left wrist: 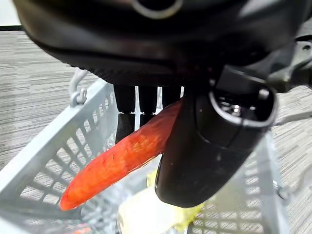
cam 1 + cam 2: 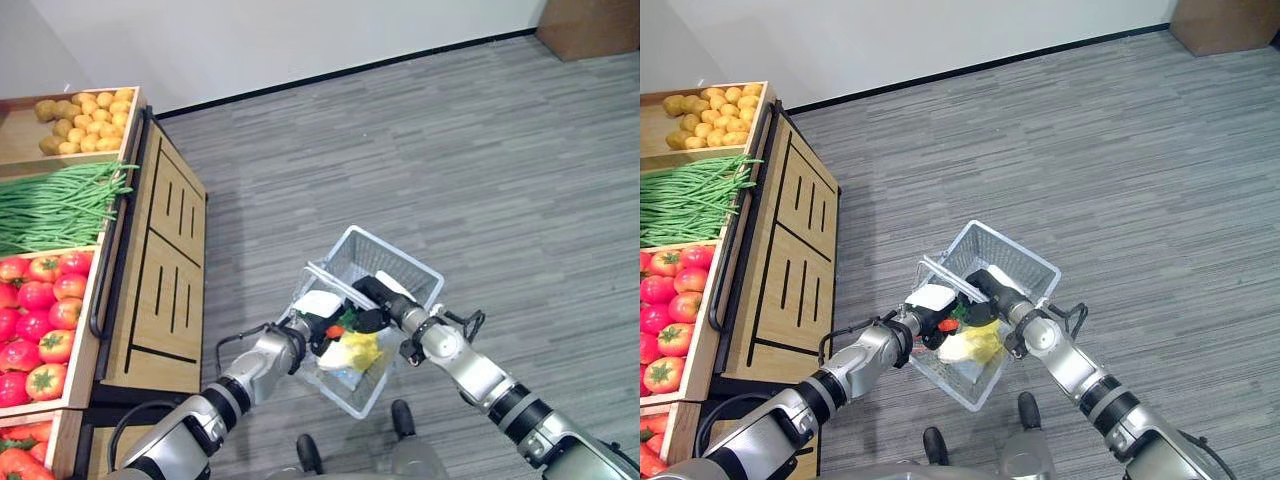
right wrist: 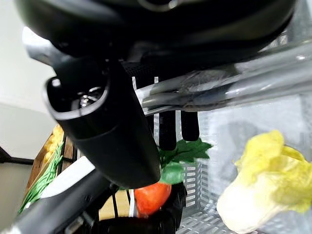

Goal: Get the vegetables into the basket

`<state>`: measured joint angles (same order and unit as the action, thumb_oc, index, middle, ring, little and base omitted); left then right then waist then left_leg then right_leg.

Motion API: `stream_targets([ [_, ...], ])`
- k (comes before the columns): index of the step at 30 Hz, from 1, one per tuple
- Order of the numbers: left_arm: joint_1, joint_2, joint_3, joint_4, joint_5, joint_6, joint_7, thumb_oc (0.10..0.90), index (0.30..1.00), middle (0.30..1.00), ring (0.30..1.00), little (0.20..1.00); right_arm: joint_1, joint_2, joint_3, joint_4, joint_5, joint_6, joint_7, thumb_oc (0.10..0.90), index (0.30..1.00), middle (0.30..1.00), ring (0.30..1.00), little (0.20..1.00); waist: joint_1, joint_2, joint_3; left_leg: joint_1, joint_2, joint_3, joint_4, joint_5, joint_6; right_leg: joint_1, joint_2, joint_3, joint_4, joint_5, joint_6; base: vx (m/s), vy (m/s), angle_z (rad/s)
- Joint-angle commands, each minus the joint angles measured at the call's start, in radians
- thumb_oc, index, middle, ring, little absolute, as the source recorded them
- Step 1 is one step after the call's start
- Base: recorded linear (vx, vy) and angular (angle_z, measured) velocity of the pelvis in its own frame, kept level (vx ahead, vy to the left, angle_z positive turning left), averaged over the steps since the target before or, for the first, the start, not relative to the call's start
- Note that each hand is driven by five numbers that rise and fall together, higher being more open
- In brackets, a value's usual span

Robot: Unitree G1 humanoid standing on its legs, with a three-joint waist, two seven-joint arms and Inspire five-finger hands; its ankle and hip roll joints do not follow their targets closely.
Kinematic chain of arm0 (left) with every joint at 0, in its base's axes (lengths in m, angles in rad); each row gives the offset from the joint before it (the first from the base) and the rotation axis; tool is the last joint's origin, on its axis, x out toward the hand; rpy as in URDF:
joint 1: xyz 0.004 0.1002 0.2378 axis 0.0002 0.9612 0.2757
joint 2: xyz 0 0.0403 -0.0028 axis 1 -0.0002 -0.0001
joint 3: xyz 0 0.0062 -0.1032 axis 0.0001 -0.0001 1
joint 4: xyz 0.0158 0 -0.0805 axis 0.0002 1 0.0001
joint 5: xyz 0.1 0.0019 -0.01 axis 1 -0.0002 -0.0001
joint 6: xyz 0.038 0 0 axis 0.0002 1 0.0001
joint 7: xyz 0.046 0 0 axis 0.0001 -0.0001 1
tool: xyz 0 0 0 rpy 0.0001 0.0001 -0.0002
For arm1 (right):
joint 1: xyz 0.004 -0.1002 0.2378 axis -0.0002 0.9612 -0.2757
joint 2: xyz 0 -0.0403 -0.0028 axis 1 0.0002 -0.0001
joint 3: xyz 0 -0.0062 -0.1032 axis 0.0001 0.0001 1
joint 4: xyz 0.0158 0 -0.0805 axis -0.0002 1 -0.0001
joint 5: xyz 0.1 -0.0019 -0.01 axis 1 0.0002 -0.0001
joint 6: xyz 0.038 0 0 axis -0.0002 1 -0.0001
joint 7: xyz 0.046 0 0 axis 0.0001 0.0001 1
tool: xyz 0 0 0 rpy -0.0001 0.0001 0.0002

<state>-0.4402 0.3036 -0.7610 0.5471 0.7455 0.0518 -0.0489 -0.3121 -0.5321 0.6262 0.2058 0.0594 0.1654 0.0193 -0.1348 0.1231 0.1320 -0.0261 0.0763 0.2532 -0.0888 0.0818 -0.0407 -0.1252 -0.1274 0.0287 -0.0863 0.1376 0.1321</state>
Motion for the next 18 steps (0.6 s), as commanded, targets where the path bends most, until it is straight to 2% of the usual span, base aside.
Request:
stream_targets([
  [1,-0.176,-0.020,-0.017,0.022,0.014,-0.029,0.035,0.400,0.300,0.300,0.300,0.300,-0.134,0.131,-0.013,-0.272,0.155,-0.175,0.025,0.400,0.300,0.300,0.300,0.300,0.009,-0.029,-0.024,0.029,0.011,-0.032,0.048,-0.074,-0.048,0.011,-0.008,-0.049,0.071,-0.084,0.023,0.00,0.000,0.00],
  [6,-0.178,-0.025,-0.026,0.029,0.008,-0.038,0.024,0.400,0.300,0.300,0.300,0.300,-0.153,0.132,-0.002,-0.328,0.245,-0.184,0.048,0.400,0.300,0.300,0.300,0.300,0.008,-0.035,-0.021,0.028,0.014,-0.029,0.046,-0.072,-0.049,0.006,-0.005,-0.048,0.072,-0.082,0.021,0.00,0.000,0.00],
  [9,-0.177,-0.031,-0.032,0.042,0.006,-0.038,0.018,0.400,0.300,0.300,0.300,0.300,-0.164,0.133,-0.003,-0.342,0.258,-0.186,0.043,0.400,0.300,0.300,0.300,0.300,0.008,-0.038,-0.021,0.028,0.015,-0.029,0.045,-0.072,-0.049,0.006,-0.006,-0.047,0.071,-0.080,0.021,0.00,0.000,0.00],
  [10,-0.178,-0.032,-0.032,0.043,0.004,-0.037,0.023,0.747,0.786,0.786,0.786,0.786,-0.165,0.136,0.000,-0.346,0.265,-0.189,0.044,0.400,0.300,0.300,0.300,0.300,0.009,-0.040,-0.021,0.029,0.015,-0.029,0.046,-0.072,-0.049,0.006,-0.005,-0.047,0.071,-0.080,0.021,0.00,0.000,0.00],
  [11,-0.177,-0.034,-0.033,0.050,0.002,-0.036,0.026,0.900,1.000,1.000,1.000,1.000,-0.167,0.137,0.001,-0.350,0.271,-0.189,0.044,0.400,0.300,0.300,0.300,0.300,0.010,-0.041,-0.020,0.028,0.015,-0.030,0.046,-0.072,-0.049,0.006,-0.005,-0.048,0.072,-0.079,0.021,0.00,0.000,0.00],
  [18,-0.180,-0.043,-0.047,0.057,0.009,-0.042,0.024,0.900,1.000,1.000,1.000,1.000,-0.177,0.144,0.016,-0.346,0.289,-0.193,0.042,0.400,0.300,0.300,0.300,0.300,0.011,-0.044,-0.019,0.029,0.015,-0.032,0.046,-0.073,-0.048,0.009,-0.006,-0.052,0.072,-0.079,0.020,0.00,0.000,0.00],
])
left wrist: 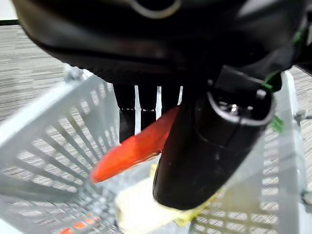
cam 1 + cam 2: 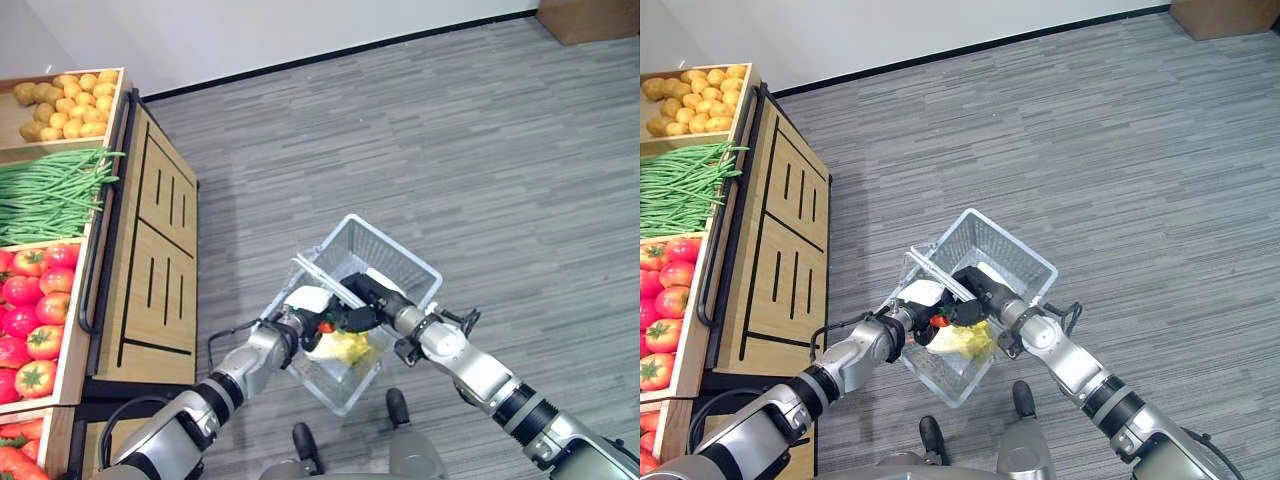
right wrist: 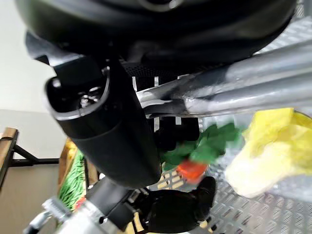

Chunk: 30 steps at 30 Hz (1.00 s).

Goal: Get the vegetables into the basket

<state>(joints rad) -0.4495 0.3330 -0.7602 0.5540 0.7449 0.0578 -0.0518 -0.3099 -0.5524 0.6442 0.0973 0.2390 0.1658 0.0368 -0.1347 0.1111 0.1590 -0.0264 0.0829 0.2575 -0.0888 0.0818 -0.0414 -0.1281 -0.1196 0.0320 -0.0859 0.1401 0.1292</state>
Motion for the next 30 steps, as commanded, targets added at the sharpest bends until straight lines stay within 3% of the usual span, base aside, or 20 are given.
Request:
stream_targets([
  [1,-0.171,-0.075,-0.050,0.055,0.010,-0.048,0.028,0.900,1.000,1.000,1.000,1.000,-0.181,0.163,-0.001,-0.238,0.106,-0.195,0.024,0.400,0.300,0.300,0.300,0.300,0.011,-0.032,-0.046,0.028,0.009,-0.036,0.046,-0.073,-0.048,0.012,-0.014,-0.056,0.072,-0.082,0.023,0.00,0.000,0.00],
  [9,-0.171,-0.118,-0.089,0.177,0.027,-0.044,0.044,0.900,1.000,1.000,1.000,1.000,-0.196,0.175,0.042,-0.168,0.077,-0.194,0.014,0.400,0.300,0.300,0.300,0.300,0.009,-0.035,-0.045,0.029,0.005,-0.038,0.048,-0.074,-0.046,0.014,-0.014,-0.058,0.073,-0.084,0.023,0.00,0.000,0.00],
  [14,-0.121,-0.110,-0.071,0.151,-0.056,-0.058,0.037,0.900,1.000,1.000,1.000,1.000,-0.134,0.152,0.008,0.030,-0.119,-0.157,-0.030,0.400,0.300,0.300,0.300,0.300,0.027,-0.042,-0.067,0.042,0.007,-0.055,0.049,-0.077,-0.046,0.040,-0.017,-0.073,0.074,-0.092,0.021,0.00,-0.010,0.03],
  [17,-0.069,-0.001,-0.038,-0.076,-0.162,-0.094,-0.028,0.900,1.000,1.000,1.000,1.000,-0.087,0.127,-0.055,0.170,-0.216,-0.133,-0.044,0.400,0.300,0.300,0.300,0.300,0.053,-0.046,-0.085,0.043,0.007,-0.071,0.053,-0.070,-0.043,0.057,-0.019,-0.092,0.076,-0.087,0.017,0.00,-0.023,0.14],
  [25,0.019,0.124,0.030,-0.149,-0.288,-0.108,-0.046,0.900,1.000,1.000,1.000,1.000,-0.074,0.128,-0.143,0.488,-0.269,-0.128,-0.086,0.400,0.300,0.300,0.300,0.300,0.091,-0.063,-0.120,0.073,0.005,-0.102,0.047,-0.082,-0.046,0.103,-0.014,-0.117,0.064,-0.104,0.017,0.02,-0.024,0.15],
  [28,0.127,0.284,0.148,-0.249,-0.358,-0.106,-0.077,0.900,1.000,1.000,1.000,1.000,0.000,0.081,-0.251,0.633,-0.336,-0.099,-0.095,0.400,0.300,0.300,0.300,0.300,0.123,-0.086,-0.138,0.081,0.008,-0.128,0.045,-0.072,-0.052,0.128,-0.007,-0.137,0.058,-0.107,0.013,0.03,-0.055,0.18],
  [30,0.165,0.327,0.189,-0.278,-0.375,-0.102,-0.086,0.900,1.000,1.000,1.000,1.000,0.028,0.069,-0.279,0.648,-0.345,-0.097,-0.089,0.400,0.300,0.300,0.300,0.300,0.127,-0.092,-0.142,0.083,0.009,-0.135,0.042,-0.067,-0.054,0.134,-0.005,-0.143,0.055,-0.107,0.012,0.01,-0.032,0.42],
])
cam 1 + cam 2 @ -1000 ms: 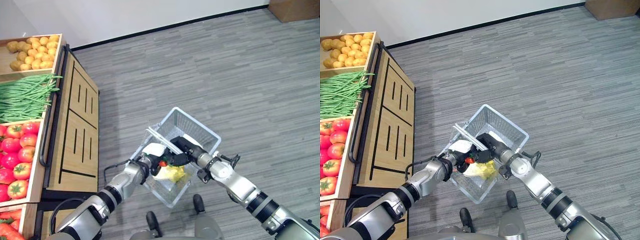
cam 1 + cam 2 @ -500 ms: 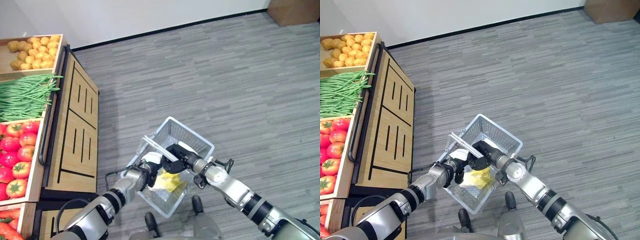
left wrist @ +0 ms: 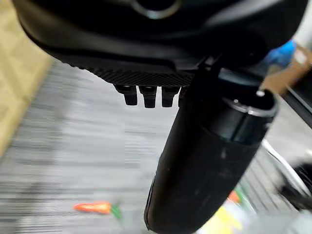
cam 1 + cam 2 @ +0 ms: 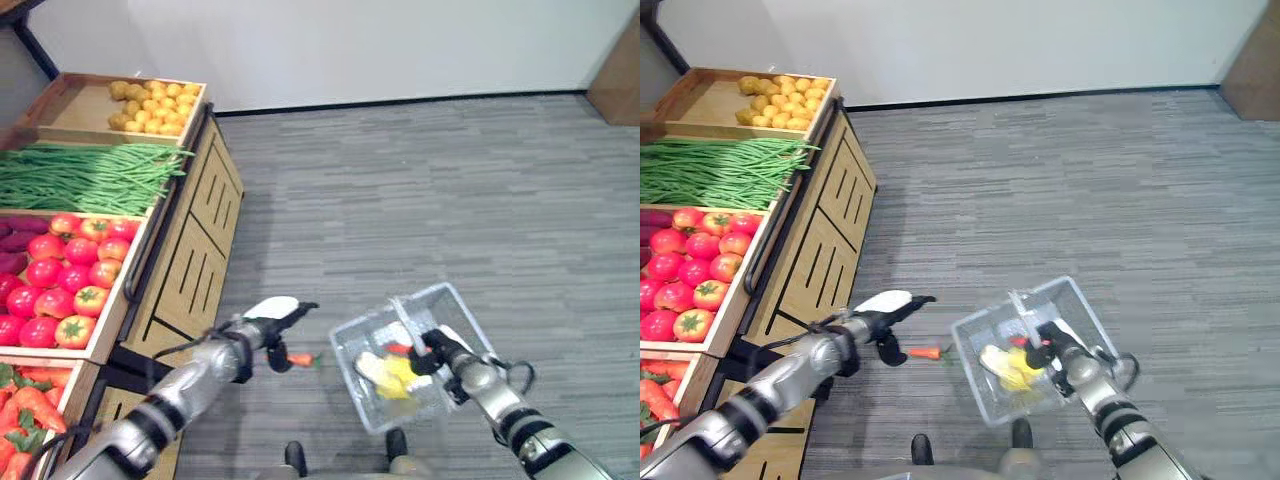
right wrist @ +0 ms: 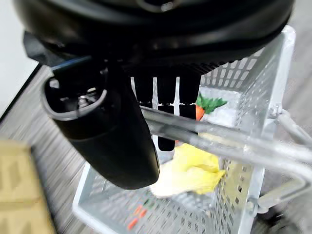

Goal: Get the vegetables into the basket

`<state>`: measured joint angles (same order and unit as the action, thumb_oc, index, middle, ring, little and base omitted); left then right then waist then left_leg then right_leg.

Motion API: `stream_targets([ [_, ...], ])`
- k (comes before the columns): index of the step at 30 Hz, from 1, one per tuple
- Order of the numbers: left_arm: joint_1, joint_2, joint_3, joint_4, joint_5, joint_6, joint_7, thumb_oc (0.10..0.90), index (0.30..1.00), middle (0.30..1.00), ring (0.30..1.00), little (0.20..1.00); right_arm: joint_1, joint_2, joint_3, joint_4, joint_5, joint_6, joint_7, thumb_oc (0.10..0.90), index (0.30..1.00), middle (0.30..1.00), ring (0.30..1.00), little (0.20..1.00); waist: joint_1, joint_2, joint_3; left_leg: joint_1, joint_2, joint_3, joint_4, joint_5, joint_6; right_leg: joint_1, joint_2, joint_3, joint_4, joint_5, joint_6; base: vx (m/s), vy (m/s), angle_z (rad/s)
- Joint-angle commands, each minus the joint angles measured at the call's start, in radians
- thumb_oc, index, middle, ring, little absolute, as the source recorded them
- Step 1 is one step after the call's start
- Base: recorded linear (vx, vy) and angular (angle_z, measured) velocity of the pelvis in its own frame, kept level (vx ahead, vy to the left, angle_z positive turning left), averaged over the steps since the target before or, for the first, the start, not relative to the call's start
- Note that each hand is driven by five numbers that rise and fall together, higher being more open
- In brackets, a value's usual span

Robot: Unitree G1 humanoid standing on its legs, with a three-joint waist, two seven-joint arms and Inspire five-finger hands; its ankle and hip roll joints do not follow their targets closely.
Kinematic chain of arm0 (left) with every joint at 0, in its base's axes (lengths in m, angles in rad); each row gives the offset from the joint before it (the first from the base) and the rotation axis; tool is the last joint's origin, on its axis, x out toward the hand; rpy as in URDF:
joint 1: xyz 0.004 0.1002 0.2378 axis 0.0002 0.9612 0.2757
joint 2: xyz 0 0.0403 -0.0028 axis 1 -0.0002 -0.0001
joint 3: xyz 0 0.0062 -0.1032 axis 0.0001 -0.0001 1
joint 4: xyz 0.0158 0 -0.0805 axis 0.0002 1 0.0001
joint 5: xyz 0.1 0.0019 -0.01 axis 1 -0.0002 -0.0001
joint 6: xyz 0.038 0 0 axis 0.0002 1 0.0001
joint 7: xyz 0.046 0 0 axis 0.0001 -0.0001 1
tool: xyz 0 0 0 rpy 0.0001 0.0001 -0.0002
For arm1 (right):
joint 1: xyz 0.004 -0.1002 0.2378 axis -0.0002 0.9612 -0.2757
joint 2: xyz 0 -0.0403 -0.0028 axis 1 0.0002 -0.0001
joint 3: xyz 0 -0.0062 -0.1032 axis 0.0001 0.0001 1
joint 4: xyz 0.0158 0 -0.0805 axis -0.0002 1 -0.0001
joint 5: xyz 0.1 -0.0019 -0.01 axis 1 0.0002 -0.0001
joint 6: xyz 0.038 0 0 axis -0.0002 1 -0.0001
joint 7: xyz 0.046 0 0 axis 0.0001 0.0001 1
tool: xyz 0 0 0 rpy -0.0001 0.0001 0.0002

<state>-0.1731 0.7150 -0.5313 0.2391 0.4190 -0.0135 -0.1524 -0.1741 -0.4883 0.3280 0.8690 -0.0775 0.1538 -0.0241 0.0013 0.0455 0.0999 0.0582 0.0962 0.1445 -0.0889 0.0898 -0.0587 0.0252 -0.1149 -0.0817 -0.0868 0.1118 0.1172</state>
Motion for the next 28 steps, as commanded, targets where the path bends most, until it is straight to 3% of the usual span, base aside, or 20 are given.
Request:
stream_targets([
  [1,-0.038,-0.030,0.035,0.059,-0.087,-0.018,0.009,0.900,1.000,1.000,1.000,1.000,-0.049,-0.014,-0.013,-0.087,-0.033,-0.078,-0.024,0.400,0.300,0.300,0.300,0.300,-0.005,-0.034,-0.087,-0.001,-0.002,-0.028,0.037,-0.066,-0.040,-0.014,-0.008,-0.039,0.052,-0.078,0.023,0.01,-0.039,0.24],
  [4,0.063,-0.096,0.178,0.245,-0.174,0.005,0.070,0.900,1.000,1.000,1.000,1.000,0.046,-0.023,-0.136,-0.078,0.033,-0.110,-0.045,0.400,0.300,0.300,0.300,0.300,-0.008,-0.039,-0.093,-0.001,0.002,-0.035,0.033,-0.053,-0.043,-0.009,-0.006,-0.049,0.048,-0.076,0.022,0.01,-0.022,0.01],
  [6,0.097,-0.176,0.237,0.408,-0.248,0.021,0.085,0.900,1.000,1.000,1.000,1.000,0.093,-0.024,-0.168,-0.005,0.020,-0.118,-0.058,0.400,0.300,0.300,0.300,0.300,-0.012,-0.041,-0.094,0.001,0.004,-0.036,0.033,-0.050,-0.045,-0.007,-0.005,-0.052,0.043,-0.074,0.021,0.00,0.000,0.00],
  [7,0.113,-0.247,0.298,0.531,-0.353,0.028,0.094,0.900,1.000,1.000,1.000,1.000,0.120,-0.013,-0.188,0.031,0.013,-0.118,-0.061,0.400,0.300,0.300,0.300,0.300,-0.016,-0.044,-0.094,0.002,0.005,-0.034,0.031,-0.047,-0.045,-0.006,-0.003,-0.051,0.040,-0.073,0.019,0.00,0.000,0.00],
  [14,0.144,-0.414,0.431,0.962,-0.497,0.035,0.165,0.900,1.000,1.000,1.000,1.000,0.171,0.067,-0.189,0.314,0.037,-0.132,-0.079,0.400,0.300,0.300,0.300,0.300,-0.024,-0.051,-0.093,0.003,0.013,-0.028,0.021,-0.040,-0.050,-0.004,0.007,-0.049,0.023,-0.070,0.013,0.00,-0.005,-0.01],
  [21,0.191,-0.449,0.490,1.080,-0.513,0.058,0.191,0.900,1.000,1.000,1.000,1.000,0.195,0.105,-0.184,0.398,0.038,-0.123,-0.080,0.400,0.300,0.300,0.300,0.300,-0.016,-0.052,-0.091,0.007,0.014,-0.032,0.021,-0.043,-0.047,0.004,0.010,-0.053,0.021,-0.077,0.009,0.00,0.000,0.00],
  [28,0.201,-0.459,0.460,1.074,-0.465,0.058,0.206,0.900,1.000,1.000,1.000,1.000,0.215,0.129,-0.187,0.406,0.098,-0.125,-0.072,0.400,0.300,0.300,0.300,0.300,-0.012,-0.049,-0.087,0.005,0.012,-0.040,0.019,-0.044,-0.045,0.008,0.008,-0.062,0.020,-0.082,0.008,0.00,-0.004,0.02],
])
